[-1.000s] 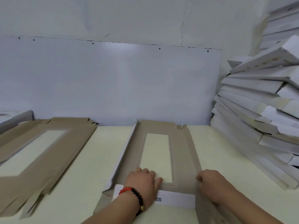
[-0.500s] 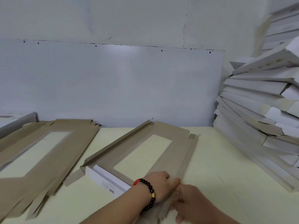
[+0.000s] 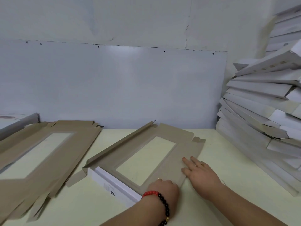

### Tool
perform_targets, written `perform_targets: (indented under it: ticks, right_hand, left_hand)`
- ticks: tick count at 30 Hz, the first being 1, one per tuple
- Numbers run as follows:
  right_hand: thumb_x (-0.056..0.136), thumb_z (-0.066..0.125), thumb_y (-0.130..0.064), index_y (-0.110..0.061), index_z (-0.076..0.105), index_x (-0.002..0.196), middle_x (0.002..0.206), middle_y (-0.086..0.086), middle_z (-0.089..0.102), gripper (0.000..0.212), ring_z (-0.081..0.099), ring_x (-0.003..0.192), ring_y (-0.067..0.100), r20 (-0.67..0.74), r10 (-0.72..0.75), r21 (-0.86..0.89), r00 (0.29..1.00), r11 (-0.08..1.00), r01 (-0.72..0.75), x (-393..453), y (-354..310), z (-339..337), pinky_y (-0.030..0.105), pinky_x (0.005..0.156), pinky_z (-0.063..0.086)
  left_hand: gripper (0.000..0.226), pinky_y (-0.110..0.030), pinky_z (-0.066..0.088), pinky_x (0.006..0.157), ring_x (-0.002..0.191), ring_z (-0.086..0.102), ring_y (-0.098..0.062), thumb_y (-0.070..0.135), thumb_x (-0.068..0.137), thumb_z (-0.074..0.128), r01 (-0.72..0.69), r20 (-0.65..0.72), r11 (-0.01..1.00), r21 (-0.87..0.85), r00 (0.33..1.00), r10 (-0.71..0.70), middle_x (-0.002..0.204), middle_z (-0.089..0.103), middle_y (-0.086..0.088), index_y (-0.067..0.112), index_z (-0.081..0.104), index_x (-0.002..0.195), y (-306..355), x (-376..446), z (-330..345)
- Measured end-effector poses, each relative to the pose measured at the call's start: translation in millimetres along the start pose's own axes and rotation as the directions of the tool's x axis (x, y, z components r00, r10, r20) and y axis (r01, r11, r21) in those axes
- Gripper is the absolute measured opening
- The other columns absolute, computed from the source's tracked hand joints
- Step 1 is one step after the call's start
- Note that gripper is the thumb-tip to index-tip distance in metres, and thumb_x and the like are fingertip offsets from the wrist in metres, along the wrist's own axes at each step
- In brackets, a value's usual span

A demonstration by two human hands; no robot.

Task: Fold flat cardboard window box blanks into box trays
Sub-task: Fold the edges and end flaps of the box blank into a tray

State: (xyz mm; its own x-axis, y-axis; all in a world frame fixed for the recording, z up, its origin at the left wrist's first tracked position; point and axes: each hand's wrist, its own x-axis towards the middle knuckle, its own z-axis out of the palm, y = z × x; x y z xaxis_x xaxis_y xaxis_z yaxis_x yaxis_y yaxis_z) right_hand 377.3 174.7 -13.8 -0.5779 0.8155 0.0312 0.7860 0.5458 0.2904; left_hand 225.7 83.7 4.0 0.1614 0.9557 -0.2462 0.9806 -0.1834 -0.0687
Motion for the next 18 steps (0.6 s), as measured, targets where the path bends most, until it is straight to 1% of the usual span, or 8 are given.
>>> perform_targets:
  ticks: [3, 6, 8, 9, 11, 13, 15, 18]
  right_hand:
    - [0.100, 0.025, -0.006, -0.023, 0.033, 0.144, 0.162, -0.001, 0.008, 0.049, 0.003, 0.150, 0.024, 0.045, 0.043, -0.010, 0.998, 0.999, -0.043, 5, 11, 9, 0.039, 0.119, 0.009]
    - [0.098, 0.028, -0.005, -0.021, 0.037, 0.142, 0.158, 0.000, 0.025, 0.048, 0.009, 0.149, 0.021, 0.040, 0.089, -0.050, 0.995, 0.995, -0.087, 1, 25, 12, 0.040, 0.119, 0.007]
    - [0.096, 0.032, -0.006, -0.021, 0.044, 0.131, 0.144, 0.004, 0.045, 0.040, 0.029, 0.143, 0.020, 0.039, 0.122, -0.034, 0.992, 0.992, -0.121, -4, 34, 13, 0.038, 0.120, 0.011]
    - [0.097, 0.033, -0.010, -0.023, 0.047, 0.124, 0.133, 0.003, 0.053, 0.033, 0.041, 0.134, 0.019, 0.034, 0.123, -0.031, 0.992, 0.992, -0.122, -6, 38, 14, 0.037, 0.119, 0.014]
    - [0.102, 0.031, -0.022, -0.024, 0.049, 0.117, 0.120, 0.000, 0.058, 0.024, 0.054, 0.117, 0.019, 0.022, 0.102, -0.029, 0.995, 0.994, -0.101, -10, 40, 14, 0.035, 0.118, 0.015]
    - [0.103, 0.031, -0.028, -0.023, 0.050, 0.117, 0.117, 0.000, 0.061, 0.024, 0.058, 0.111, 0.019, 0.021, 0.064, -0.044, 0.998, 0.997, -0.063, -9, 37, 13, 0.032, 0.117, 0.017]
    - [0.103, 0.032, -0.029, -0.021, 0.052, 0.115, 0.116, 0.002, 0.063, 0.024, 0.060, 0.109, 0.023, 0.007, 0.018, -0.059, 1.000, 0.998, -0.017, -8, 28, 10, 0.032, 0.114, 0.023]
    - [0.103, 0.035, -0.031, -0.015, 0.052, 0.114, 0.116, 0.010, 0.064, 0.026, 0.060, 0.105, 0.032, 0.009, -0.050, -0.046, 0.999, 0.998, 0.050, -6, 4, -3, 0.037, 0.097, 0.039]
  left_hand:
    - [0.030, -0.044, 0.043, 0.091, 0.115, 0.052, -0.038, 0.019, 0.098, 0.045, -0.074, 0.009, 0.995, 0.070, 0.997, 0.073, 0.125, 0.053, -0.015, 0.006, 0.050, 0.125, -6, -11, -9]
    - [0.028, -0.042, 0.042, 0.084, 0.108, 0.055, -0.039, 0.016, 0.099, 0.037, -0.143, -0.003, 0.977, 0.157, 0.989, 0.145, 0.122, 0.055, -0.018, 0.006, 0.050, 0.121, -20, -19, -10]
    - [0.026, -0.040, 0.038, 0.084, 0.105, 0.058, -0.037, 0.015, 0.098, 0.036, -0.154, -0.015, 0.958, 0.240, 0.987, 0.162, 0.117, 0.058, -0.016, 0.009, 0.050, 0.119, -34, -21, -7]
    - [0.024, -0.040, 0.036, 0.087, 0.103, 0.059, -0.035, 0.014, 0.097, 0.038, -0.139, -0.035, 0.948, 0.287, 0.987, 0.155, 0.114, 0.061, -0.015, 0.012, 0.050, 0.118, -43, -21, -5]
    - [0.026, -0.042, 0.033, 0.094, 0.104, 0.059, -0.031, 0.012, 0.093, 0.042, -0.051, -0.094, 0.935, 0.351, 0.992, 0.089, 0.112, 0.063, -0.012, 0.015, 0.048, 0.118, -64, -16, -2]
    - [0.031, -0.041, 0.032, 0.098, 0.106, 0.056, -0.030, 0.010, 0.089, 0.046, 0.077, -0.154, 0.943, 0.325, 0.988, -0.027, 0.111, 0.064, -0.009, 0.018, 0.046, 0.120, -86, -9, 2]
    - [0.037, -0.040, 0.031, 0.102, 0.109, 0.054, -0.028, 0.010, 0.086, 0.050, 0.169, -0.177, 0.961, 0.220, 0.975, -0.131, 0.112, 0.063, -0.005, 0.020, 0.045, 0.121, -98, -1, 6]
    - [0.045, -0.044, 0.023, 0.112, 0.123, 0.047, -0.029, 0.014, 0.089, 0.049, 0.167, -0.181, 0.983, 0.079, 0.972, -0.151, 0.126, 0.055, -0.007, 0.022, 0.040, 0.132, -91, 11, 14]
